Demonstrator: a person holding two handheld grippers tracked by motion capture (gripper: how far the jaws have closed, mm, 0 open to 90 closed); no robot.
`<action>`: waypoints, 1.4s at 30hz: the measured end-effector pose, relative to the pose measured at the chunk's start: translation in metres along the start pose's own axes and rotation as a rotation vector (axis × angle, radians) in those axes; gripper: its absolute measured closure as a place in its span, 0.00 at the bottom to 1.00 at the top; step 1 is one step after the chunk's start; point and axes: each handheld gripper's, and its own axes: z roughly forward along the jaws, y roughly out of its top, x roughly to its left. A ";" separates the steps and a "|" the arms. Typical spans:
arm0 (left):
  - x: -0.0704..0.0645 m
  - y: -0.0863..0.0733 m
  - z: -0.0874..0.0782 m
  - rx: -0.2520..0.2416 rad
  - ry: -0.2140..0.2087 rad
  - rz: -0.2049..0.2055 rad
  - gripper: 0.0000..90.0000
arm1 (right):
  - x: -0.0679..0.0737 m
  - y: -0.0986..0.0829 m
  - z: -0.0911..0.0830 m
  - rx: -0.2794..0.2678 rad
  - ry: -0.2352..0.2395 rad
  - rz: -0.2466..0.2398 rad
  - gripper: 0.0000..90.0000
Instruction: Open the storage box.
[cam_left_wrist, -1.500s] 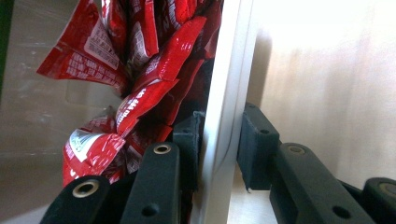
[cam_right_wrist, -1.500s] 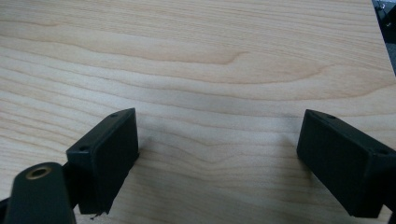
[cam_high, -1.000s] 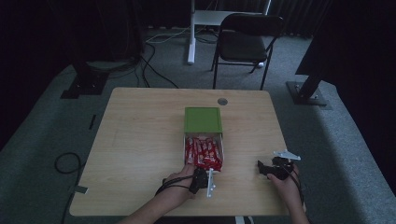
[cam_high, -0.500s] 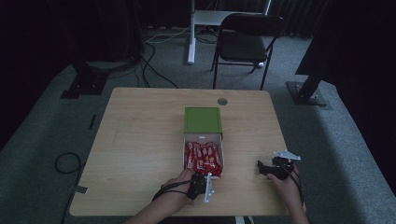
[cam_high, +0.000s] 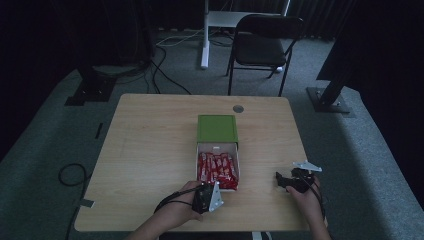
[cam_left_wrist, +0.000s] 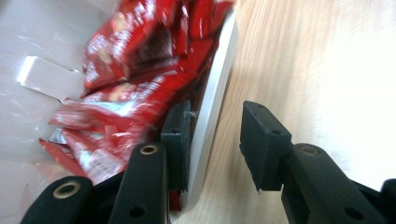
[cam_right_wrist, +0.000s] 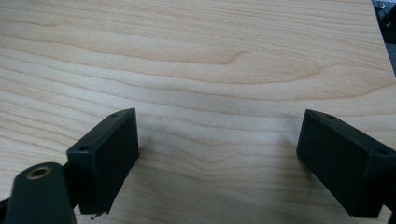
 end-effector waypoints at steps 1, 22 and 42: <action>0.002 0.001 -0.006 -0.018 0.002 -0.006 0.72 | 0.000 0.000 0.000 0.000 0.000 0.000 0.14; 0.071 -0.025 -0.069 -0.281 0.198 -0.288 0.64 | 0.000 0.000 0.000 0.000 0.000 0.000 0.14; 0.089 -0.117 -0.049 -0.248 0.310 -0.642 0.34 | 0.000 0.000 0.000 0.000 0.000 0.000 0.13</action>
